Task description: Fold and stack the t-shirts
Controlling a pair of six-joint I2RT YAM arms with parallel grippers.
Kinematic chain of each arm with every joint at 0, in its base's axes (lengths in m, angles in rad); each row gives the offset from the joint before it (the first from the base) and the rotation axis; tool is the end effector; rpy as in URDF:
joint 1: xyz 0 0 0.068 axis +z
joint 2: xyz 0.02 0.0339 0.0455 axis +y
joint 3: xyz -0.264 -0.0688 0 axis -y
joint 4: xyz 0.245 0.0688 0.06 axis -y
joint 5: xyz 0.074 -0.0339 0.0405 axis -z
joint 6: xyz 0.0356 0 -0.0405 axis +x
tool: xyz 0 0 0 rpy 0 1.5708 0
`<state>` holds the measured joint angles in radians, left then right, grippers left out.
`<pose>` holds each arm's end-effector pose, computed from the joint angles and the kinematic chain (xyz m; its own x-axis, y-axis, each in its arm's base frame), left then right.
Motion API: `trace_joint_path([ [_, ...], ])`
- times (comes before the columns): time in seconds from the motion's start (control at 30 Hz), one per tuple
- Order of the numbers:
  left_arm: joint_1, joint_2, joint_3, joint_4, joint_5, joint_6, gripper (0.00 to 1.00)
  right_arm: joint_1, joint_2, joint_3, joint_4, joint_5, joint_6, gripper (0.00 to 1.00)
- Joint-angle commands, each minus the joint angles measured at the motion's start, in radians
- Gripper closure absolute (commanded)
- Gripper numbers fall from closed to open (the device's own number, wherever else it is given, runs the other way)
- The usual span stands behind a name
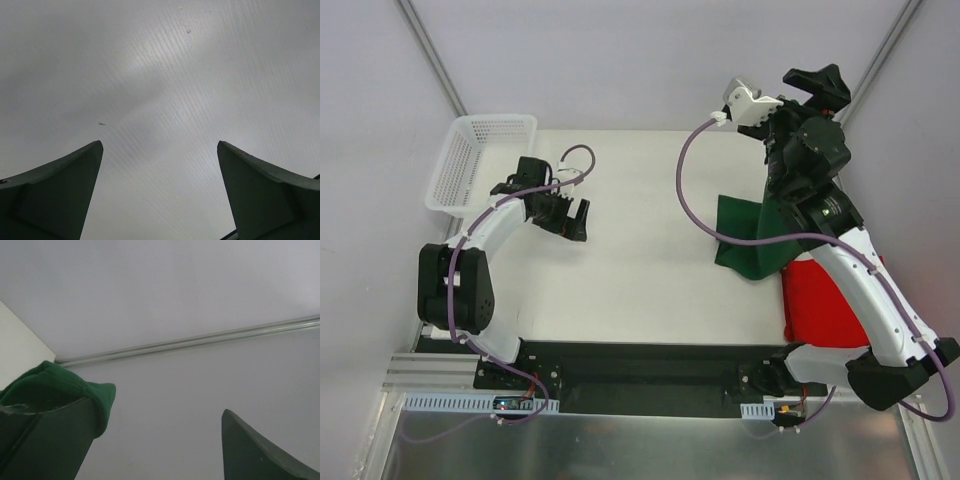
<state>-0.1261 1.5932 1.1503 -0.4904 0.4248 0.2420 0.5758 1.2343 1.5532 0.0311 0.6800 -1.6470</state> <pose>0.3318 -0.0569 0.2411 -0.6882 0.3073 -0.6572 0.5386 0.8234 -0.1789 0.2153 0.1131 0.5313 -0.0937 -0.9852 -0.1435 0.2813 0.1120 -0.9531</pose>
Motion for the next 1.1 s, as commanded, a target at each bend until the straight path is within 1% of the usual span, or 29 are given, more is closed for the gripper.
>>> trace_joint_path([
  [0.0, -0.018, 0.004, 0.031, 0.003, -0.023, -0.004, 0.01, 0.006, 0.01, 0.019, -0.023, 0.004, 0.095, 0.11],
  [0.03, -0.018, 0.007, 0.031, 0.003, -0.024, -0.004, 0.01, 0.006, 0.019, 0.037, -0.026, -0.009, 0.111, 0.29],
  [0.07, -0.018, 0.007, 0.029, 0.003, -0.027, -0.001, 0.01, 0.006, 0.028, 0.048, -0.026, -0.019, 0.125, 0.44],
  [0.1, -0.018, 0.008, 0.028, 0.004, -0.029, -0.001, 0.01, 0.015, 0.043, 0.06, -0.049, -0.029, 0.139, 0.57],
  [0.13, -0.018, 0.008, 0.025, 0.004, -0.031, 0.0, 0.01, 0.021, 0.068, 0.077, -0.071, -0.042, 0.153, 0.84],
  [0.17, -0.018, 0.008, 0.023, 0.004, -0.034, 0.0, 0.01, 0.027, 0.083, 0.1, -0.079, -0.066, 0.18, 0.94],
  [0.2, -0.018, 0.008, 0.019, 0.006, -0.041, 0.002, 0.01, 0.045, 0.099, 0.11, -0.083, -0.075, 0.187, 0.99],
  [0.27, -0.018, -0.001, 0.012, 0.004, -0.052, 0.003, 0.01, 0.076, 0.164, 0.145, -0.086, -0.091, 0.165, 0.99],
  [0.33, -0.018, -0.012, 0.002, 0.006, -0.06, 0.0, 0.01, 0.142, 0.218, 0.18, -0.08, -0.108, 0.136, 0.99],
  [0.37, -0.015, -0.016, -0.001, 0.006, -0.057, -0.004, 0.01, 0.16, 0.267, 0.229, -0.074, -0.118, 0.127, 0.98],
  [0.4, -0.012, -0.018, -0.009, 0.004, -0.054, -0.01, 0.01, 0.198, 0.293, 0.252, -0.069, -0.129, 0.11, 0.99],
  [0.47, 0.008, -0.024, -0.017, 0.006, -0.04, -0.036, 0.01, 0.234, 0.361, 0.304, -0.04, -0.158, 0.083, 0.99],
  [0.5, 0.019, -0.024, -0.023, 0.007, -0.041, -0.044, 0.01, 0.269, 0.378, 0.347, -0.036, -0.171, 0.044, 0.99],
  [0.6, 0.074, -0.03, -0.026, 0.006, -0.063, -0.069, 0.01, 0.33, 0.421, 0.398, 0.117, -0.24, -0.032, 0.99],
  [0.67, 0.118, -0.032, -0.024, 0.007, -0.066, -0.092, 0.01, 0.355, 0.435, 0.429, 0.174, -0.296, -0.054, 0.99],
  [0.7, 0.162, -0.032, -0.021, 0.007, -0.066, -0.099, 0.01, 0.37, 0.444, 0.455, 0.255, -0.309, -0.063, 0.99],
  [0.8, 0.215, -0.038, -0.034, 0.013, -0.084, -0.099, 0.01, 0.389, 0.465, 0.514, 0.363, -0.346, -0.082, 0.99],
  [0.9, 0.236, -0.055, -0.061, 0.03, -0.083, -0.087, 0.01, 0.388, 0.484, 0.646, 0.403, -0.347, -0.079, 0.99],
  [0.93, 0.241, -0.062, -0.066, 0.032, -0.084, -0.08, 0.01, 0.389, 0.491, 0.715, 0.405, -0.336, -0.074, 0.99],
  [0.97, 0.24, -0.064, -0.073, 0.036, -0.083, -0.078, 0.01, 0.383, 0.493, 0.74, 0.403, -0.329, -0.068, 0.99],
  [1.03, 0.24, -0.067, -0.086, 0.039, -0.07, -0.075, 0.0, 0.375, 0.466, 0.736, 0.409, -0.3, -0.077, 0.99],
  [1.07, 0.24, -0.064, -0.087, 0.039, -0.063, -0.076, 0.01, 0.363, 0.45, 0.672, 0.423, -0.289, -0.094, 0.98],
])
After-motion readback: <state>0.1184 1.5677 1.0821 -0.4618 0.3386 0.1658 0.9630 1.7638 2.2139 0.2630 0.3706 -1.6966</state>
